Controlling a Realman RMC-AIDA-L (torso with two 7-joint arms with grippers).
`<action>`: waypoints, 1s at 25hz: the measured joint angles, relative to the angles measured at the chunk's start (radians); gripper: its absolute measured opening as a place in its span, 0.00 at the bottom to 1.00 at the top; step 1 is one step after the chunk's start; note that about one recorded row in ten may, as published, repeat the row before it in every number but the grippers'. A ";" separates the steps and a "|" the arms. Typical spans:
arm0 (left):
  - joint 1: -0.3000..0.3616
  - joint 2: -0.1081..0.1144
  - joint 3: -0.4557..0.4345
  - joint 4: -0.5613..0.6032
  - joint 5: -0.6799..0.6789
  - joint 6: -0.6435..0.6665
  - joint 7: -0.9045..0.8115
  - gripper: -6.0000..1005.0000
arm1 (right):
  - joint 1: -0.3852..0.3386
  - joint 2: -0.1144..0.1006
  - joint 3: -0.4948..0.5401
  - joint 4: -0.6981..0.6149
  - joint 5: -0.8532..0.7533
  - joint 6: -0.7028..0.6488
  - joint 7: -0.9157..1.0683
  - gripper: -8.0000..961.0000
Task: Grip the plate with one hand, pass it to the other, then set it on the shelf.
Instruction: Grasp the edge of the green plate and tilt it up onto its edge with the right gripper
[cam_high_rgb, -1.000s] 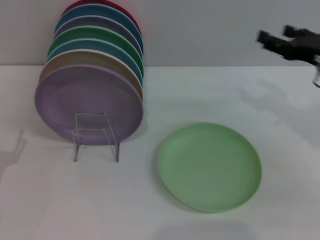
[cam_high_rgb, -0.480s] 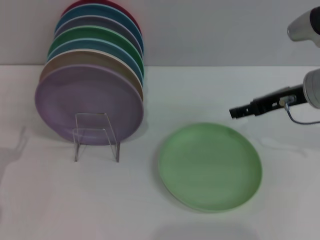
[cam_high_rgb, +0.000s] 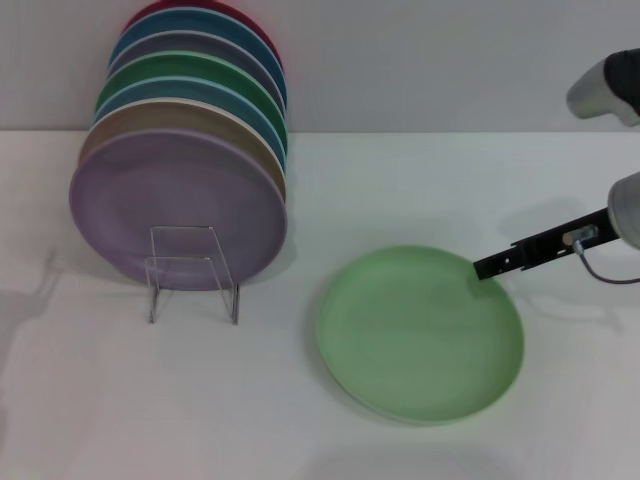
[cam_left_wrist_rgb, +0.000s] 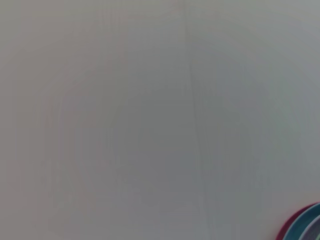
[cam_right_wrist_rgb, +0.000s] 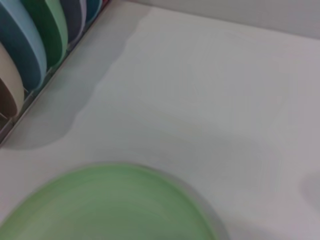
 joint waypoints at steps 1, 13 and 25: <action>-0.001 0.000 0.000 0.000 0.000 0.000 0.000 0.82 | 0.006 0.000 -0.003 -0.017 0.000 -0.003 0.000 0.85; -0.010 0.002 0.000 0.000 0.003 -0.016 0.000 0.81 | 0.045 -0.002 -0.043 -0.109 -0.004 -0.031 0.003 0.85; -0.010 0.000 0.000 0.000 0.004 -0.020 0.000 0.80 | 0.058 0.001 -0.063 -0.152 -0.046 -0.044 0.020 0.84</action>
